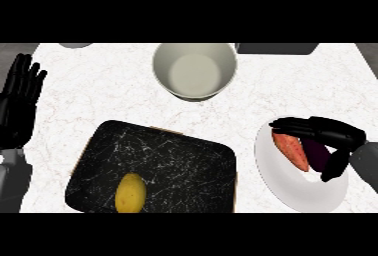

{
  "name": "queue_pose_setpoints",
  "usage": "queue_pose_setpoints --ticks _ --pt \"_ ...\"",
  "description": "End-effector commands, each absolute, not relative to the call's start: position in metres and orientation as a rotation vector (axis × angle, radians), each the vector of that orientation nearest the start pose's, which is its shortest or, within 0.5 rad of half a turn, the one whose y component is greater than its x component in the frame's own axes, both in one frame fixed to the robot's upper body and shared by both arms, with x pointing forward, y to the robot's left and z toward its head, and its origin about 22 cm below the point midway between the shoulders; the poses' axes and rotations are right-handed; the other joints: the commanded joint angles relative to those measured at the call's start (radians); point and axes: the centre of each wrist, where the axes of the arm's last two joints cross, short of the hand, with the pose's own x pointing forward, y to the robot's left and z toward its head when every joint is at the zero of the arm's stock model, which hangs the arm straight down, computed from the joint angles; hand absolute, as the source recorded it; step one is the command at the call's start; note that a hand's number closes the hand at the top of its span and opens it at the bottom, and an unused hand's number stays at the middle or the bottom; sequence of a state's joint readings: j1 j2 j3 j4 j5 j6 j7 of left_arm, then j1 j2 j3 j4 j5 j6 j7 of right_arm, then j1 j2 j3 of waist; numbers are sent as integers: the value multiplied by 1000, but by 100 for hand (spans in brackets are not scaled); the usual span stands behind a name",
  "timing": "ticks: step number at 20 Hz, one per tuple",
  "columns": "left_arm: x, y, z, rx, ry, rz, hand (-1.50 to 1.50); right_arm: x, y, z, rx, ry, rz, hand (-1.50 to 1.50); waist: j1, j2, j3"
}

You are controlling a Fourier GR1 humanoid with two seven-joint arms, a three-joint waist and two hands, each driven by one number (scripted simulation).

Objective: Pick the sweet potato from the plate and place it in the bowl

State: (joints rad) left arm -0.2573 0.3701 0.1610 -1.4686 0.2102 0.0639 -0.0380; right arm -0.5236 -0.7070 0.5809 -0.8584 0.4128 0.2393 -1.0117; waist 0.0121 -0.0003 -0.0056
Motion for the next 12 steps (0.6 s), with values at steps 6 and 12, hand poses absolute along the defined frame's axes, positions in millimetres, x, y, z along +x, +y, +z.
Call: queue_pose_setpoints --ticks 6,12 --pt "300 325 91 238 -1800 26 0 338 -346 -13 304 -1558 1653 -150 2 4 7" --pt "297 322 83 225 -1789 27 0 344 -331 -18 296 -1699 1611 150 6 6 7"
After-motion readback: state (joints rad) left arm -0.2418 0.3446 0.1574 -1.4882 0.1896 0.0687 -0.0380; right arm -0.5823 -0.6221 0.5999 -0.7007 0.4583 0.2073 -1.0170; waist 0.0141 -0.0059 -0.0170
